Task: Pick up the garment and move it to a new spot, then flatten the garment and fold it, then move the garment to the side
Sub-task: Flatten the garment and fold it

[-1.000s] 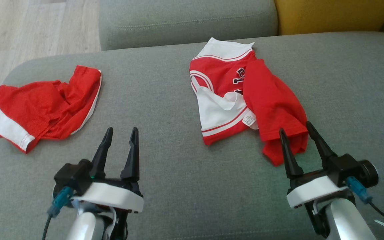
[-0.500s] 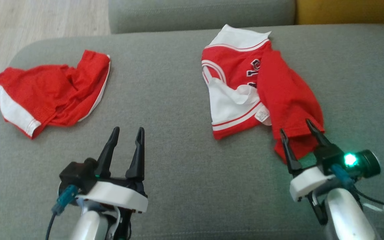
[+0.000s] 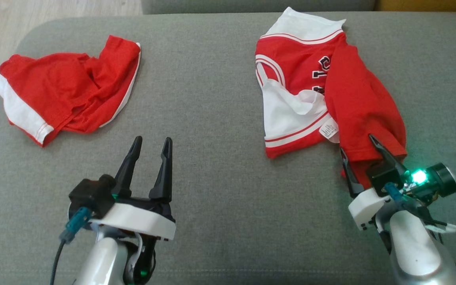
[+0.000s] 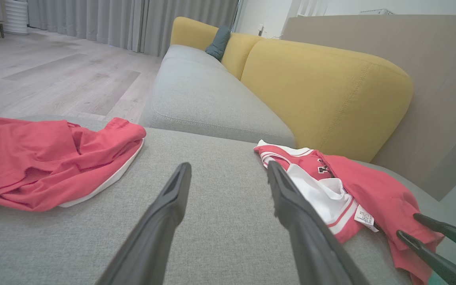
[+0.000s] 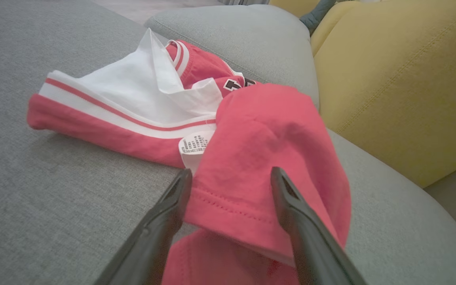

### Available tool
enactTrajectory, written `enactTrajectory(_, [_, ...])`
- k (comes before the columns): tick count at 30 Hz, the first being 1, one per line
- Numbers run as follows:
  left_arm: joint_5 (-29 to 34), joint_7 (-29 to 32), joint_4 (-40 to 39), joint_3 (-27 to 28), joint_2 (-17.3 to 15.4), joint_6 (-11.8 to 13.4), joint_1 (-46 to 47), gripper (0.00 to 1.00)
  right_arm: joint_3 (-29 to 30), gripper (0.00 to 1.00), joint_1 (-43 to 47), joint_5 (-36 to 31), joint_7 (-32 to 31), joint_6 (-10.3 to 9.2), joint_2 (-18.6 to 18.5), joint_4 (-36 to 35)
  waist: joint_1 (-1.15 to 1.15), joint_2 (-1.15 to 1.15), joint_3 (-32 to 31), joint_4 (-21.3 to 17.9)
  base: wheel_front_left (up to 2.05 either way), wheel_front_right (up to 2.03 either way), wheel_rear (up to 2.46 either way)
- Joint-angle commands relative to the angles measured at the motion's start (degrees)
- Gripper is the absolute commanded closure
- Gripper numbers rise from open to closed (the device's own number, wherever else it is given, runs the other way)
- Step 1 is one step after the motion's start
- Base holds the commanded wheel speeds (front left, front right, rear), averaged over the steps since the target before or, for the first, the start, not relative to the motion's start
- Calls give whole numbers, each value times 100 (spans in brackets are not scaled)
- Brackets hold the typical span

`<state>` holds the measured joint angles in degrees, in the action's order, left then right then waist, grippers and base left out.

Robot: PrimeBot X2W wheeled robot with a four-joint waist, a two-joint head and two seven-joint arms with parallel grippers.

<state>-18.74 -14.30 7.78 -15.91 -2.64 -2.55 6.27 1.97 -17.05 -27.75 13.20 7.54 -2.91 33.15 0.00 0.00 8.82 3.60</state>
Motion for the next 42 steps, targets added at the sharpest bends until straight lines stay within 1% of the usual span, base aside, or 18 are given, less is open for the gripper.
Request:
enactTrajectory(1, [46,-70,-154,187,-24,4,293,0,-95,7,-227,-19,99,-5,2,-100,0,0,24,-9,0,0,0])
enactTrajectory(2, [43,-70,-149,187,-24,6,302,0,-90,52,-244,-18,109,-5,2,-65,0,0,31,-18,0,0,0])
enactTrajectory(3, [43,-70,-149,187,-24,6,302,0,-90,52,-244,-18,109,-5,2,-65,0,0,31,-18,0,0,0])
enactTrajectory(4, [40,-70,-144,187,-24,8,308,0,-91,100,-262,-24,119,-5,2,-34,0,0,38,-31,0,0,0])
enactTrajectory(9, [35,-70,-109,185,-24,1,341,0,-101,100,-356,29,159,-5,2,-29,0,0,34,-110,0,0,0])
enactTrajectory(14, [33,-70,-83,208,-24,6,328,0,-115,100,-479,406,175,-5,3,-352,0,0,-69,-204,0,0,0])
enactTrajectory(18, [17,-70,-81,198,-24,21,279,0,54,100,-632,557,177,-5,-37,-598,0,0,-158,-254,0,0,0])
enactTrajectory(22, [1,-70,-112,192,-24,48,241,0,233,100,-914,881,-30,-5,-381,-702,0,0,-173,-284,0,0,0])
enactTrajectory(27, [-15,-70,-163,176,-24,42,245,0,304,100,-1252,1155,-405,-5,-1001,-783,0,0,-66,-272,0,0,0])
enactTrajectory(33, [-1,-70,-161,142,-24,-5,356,0,433,100,-1655,1293,-784,-5,-1663,-573,0,0,156,-175,0,0,0])
enactTrajectory(38, [40,-70,-136,146,-24,-45,457,0,436,100,-2071,1283,-991,-5,-1902,-288,0,0,358,-85,0,0,0])
enactTrajectory(42, [52,-70,-118,111,-24,-72,537,0,740,100,-2434,1122,-1249,-5,-1995,129,0,0,487,-41,0,0,0])
